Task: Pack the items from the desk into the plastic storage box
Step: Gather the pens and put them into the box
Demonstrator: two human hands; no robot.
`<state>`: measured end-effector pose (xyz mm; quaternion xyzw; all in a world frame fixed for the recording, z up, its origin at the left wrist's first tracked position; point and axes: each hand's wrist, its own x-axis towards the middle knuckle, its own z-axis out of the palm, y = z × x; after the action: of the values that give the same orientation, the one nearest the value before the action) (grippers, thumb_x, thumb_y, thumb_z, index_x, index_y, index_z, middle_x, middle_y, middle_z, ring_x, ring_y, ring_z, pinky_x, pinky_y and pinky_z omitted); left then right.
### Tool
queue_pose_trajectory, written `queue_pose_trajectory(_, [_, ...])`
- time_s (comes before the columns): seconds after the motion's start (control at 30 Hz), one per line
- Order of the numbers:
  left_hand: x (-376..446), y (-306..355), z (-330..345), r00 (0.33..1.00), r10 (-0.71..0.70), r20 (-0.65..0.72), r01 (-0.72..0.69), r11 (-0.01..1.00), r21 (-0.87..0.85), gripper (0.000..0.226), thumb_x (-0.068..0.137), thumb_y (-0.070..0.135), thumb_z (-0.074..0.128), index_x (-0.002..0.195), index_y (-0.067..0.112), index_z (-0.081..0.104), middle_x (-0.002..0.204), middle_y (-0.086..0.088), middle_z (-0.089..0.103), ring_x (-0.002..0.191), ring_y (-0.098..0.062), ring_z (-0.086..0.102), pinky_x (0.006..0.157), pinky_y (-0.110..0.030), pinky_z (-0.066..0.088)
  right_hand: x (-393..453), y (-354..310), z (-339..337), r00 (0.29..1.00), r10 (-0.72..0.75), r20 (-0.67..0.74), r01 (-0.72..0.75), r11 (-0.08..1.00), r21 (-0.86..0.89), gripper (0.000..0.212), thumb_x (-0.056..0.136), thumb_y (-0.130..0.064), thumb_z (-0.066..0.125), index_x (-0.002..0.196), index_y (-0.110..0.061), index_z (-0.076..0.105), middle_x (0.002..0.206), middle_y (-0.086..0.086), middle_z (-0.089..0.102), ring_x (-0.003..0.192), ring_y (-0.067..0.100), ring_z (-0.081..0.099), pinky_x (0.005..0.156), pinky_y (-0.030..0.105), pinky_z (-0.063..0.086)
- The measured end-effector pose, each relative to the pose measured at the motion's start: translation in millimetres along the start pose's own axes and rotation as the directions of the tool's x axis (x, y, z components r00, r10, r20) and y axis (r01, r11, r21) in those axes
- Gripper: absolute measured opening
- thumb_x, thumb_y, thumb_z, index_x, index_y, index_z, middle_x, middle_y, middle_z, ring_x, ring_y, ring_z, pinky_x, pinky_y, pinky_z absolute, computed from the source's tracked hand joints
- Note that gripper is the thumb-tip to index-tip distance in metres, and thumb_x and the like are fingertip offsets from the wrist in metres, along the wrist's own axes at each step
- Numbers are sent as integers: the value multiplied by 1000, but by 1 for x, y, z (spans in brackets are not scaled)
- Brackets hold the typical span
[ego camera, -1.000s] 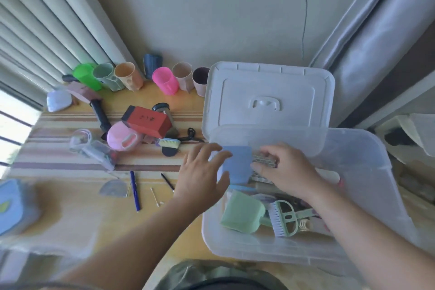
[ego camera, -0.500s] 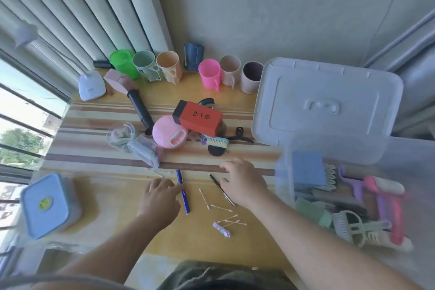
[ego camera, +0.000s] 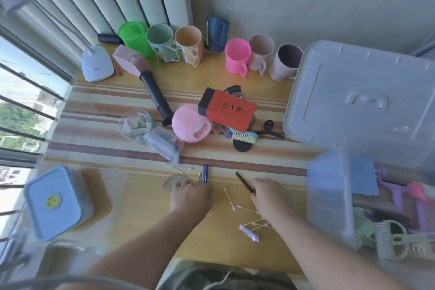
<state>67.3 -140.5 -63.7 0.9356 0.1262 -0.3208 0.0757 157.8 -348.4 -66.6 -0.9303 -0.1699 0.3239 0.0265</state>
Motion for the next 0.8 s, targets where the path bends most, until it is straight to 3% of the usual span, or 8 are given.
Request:
queue_pose_trajectory(0.13, [-3, -8, -5, 996, -74, -44, 54, 933, -356, 4, 92, 26, 55, 96, 26, 54, 83, 1, 68, 76, -26, 65, 62, -32, 48, 0, -5, -13, 997, 69, 25, -71, 993, 94, 10, 90, -21, 65, 100, -24, 67, 90, -7, 63, 77, 17, 63, 65, 36, 60])
queue_pose_trajectory(0.2, [-8, -12, -13, 996, -84, -28, 54, 821, -568, 19, 91, 33, 67, 93, 30, 47, 81, 7, 68, 69, -17, 66, 56, -32, 50, -2, -9, -22, 997, 82, 7, -80, 954, 289, 12, 87, -20, 69, 97, -26, 71, 90, -9, 66, 77, 12, 64, 61, 30, 56])
queue_pose_trajectory(0.27, [-15, -10, -27, 998, -59, 2, 44, 720, -692, 32, 87, 37, 76, 99, 34, 46, 83, 14, 72, 66, -6, 67, 53, -28, 47, -8, -18, -34, 996, 93, 17, -87, 829, 553, 14, 87, -18, 75, 99, -27, 73, 92, -10, 71, 80, 9, 67, 62, 25, 53])
queue_pose_trajectory(0.33, [-20, -4, -38, 999, -45, -9, 23, 655, -756, 37, 84, 40, 80, 102, 37, 48, 86, 18, 75, 67, 1, 67, 54, -24, 47, -14, -32, -46, 995, 66, 71, -96, 614, 784, 12, 88, -17, 77, 96, -25, 73, 88, -5, 75, 80, 14, 71, 67, 32, 60])
queue_pose_trajectory(0.43, [-27, 12, -48, 996, -56, -72, -27, 571, -821, 33, 81, 39, 84, 99, 35, 57, 90, 19, 75, 71, 2, 69, 58, -22, 48, -22, -52, -54, 989, -19, 149, -132, 357, 925, 12, 92, -12, 77, 101, -18, 73, 96, 3, 78, 88, 26, 77, 79, 44, 65])
queue_pose_trajectory(0.53, [-36, 26, -54, 993, -76, -92, -43, 490, -870, 28, 80, 33, 86, 95, 33, 62, 86, 19, 74, 71, 0, 70, 59, -23, 48, -26, -57, -54, 992, -13, 123, -112, 326, 939, 17, 91, -8, 77, 105, -16, 72, 99, 7, 79, 89, 29, 78, 80, 47, 66])
queue_pose_trajectory(0.67, [-44, 29, -48, 996, -42, -82, -54, 453, -890, 28, 78, 31, 87, 95, 33, 66, 86, 19, 76, 75, 0, 71, 64, -24, 50, -37, -53, -57, 991, 20, 133, -133, 314, 940, 24, 91, -3, 77, 111, -15, 70, 95, 6, 81, 84, 22, 79, 70, 39, 65])
queue_pose_trajectory(0.8, [-44, 12, -35, 989, 84, -120, -147, 581, -801, 8, 88, 46, 77, 92, 42, 72, 88, 27, 73, 87, 7, 65, 77, -20, 50, -50, -41, -53, 989, 0, 147, -130, 470, 873, 19, 92, -12, 76, 107, -22, 72, 91, 0, 81, 84, 24, 79, 79, 51, 65])
